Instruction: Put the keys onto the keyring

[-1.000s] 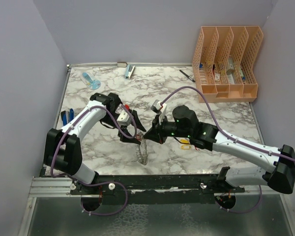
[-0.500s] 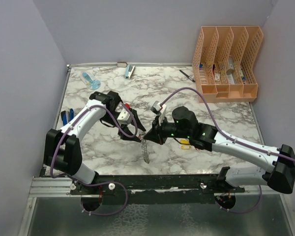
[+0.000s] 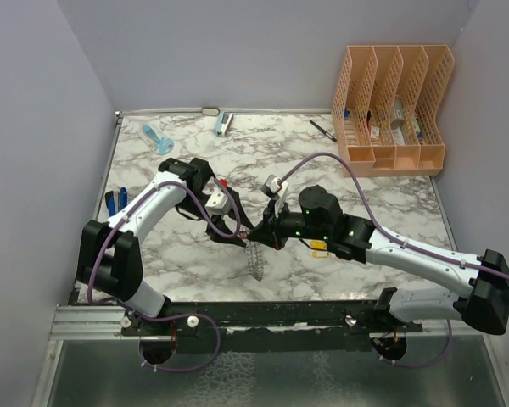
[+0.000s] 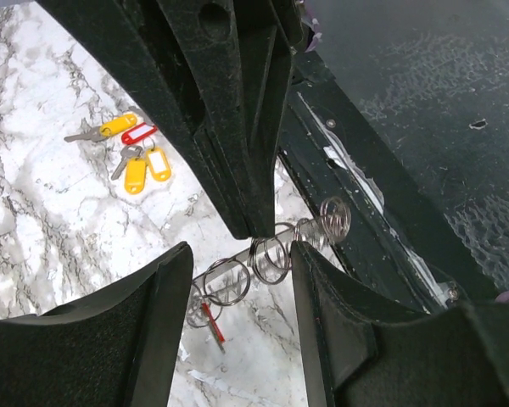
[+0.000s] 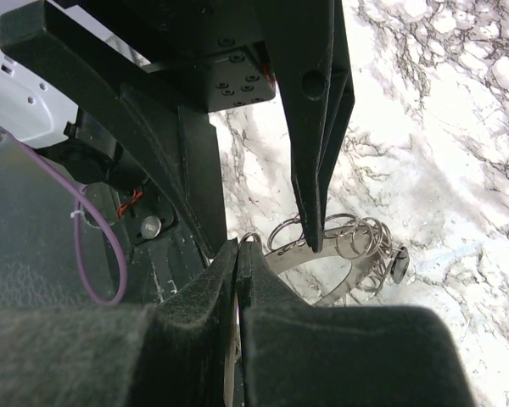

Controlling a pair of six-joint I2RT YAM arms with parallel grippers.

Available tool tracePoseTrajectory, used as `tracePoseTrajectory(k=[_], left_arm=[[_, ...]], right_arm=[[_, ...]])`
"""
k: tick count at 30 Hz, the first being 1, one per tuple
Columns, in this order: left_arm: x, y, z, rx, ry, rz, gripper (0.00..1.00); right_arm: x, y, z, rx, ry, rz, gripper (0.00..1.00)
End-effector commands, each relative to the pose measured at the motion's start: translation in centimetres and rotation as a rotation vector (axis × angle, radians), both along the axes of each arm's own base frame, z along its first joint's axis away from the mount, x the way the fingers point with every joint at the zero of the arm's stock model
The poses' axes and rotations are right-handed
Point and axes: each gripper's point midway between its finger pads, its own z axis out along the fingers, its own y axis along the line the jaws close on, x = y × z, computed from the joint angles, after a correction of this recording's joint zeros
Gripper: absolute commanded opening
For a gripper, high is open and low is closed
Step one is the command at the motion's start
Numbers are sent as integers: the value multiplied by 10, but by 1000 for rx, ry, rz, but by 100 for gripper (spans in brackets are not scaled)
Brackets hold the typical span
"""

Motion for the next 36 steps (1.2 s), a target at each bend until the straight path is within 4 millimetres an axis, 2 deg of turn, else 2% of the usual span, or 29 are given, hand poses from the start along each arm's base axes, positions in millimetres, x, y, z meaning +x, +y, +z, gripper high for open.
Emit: tracePoseTrajectory(k=[1, 4, 13, 19, 21, 23, 36], left_arm=[[-2, -6, 5, -24, 22, -9, 52], [-1, -6, 4, -20, 23, -13, 49], [-2, -6, 0, 0, 21, -19, 24], [-2, -5, -3, 7, 28, -21, 20], [-2, -5, -4, 12, 28, -22, 13], [-3, -5, -4, 13, 29, -23, 0], [-10, -4, -3, -7, 12, -31, 0]], right_arm=[[2, 9, 30, 88, -56, 20, 1], [0, 11, 28, 79, -43, 31, 1], [-3, 11, 28, 72, -13, 42, 1], [-4, 9, 31, 71, -13, 40, 1], [-5, 8, 32, 74, -11, 39, 1], [-6, 8, 34, 77, -10, 37, 1], [-8, 7, 44, 119, -17, 45, 1]])
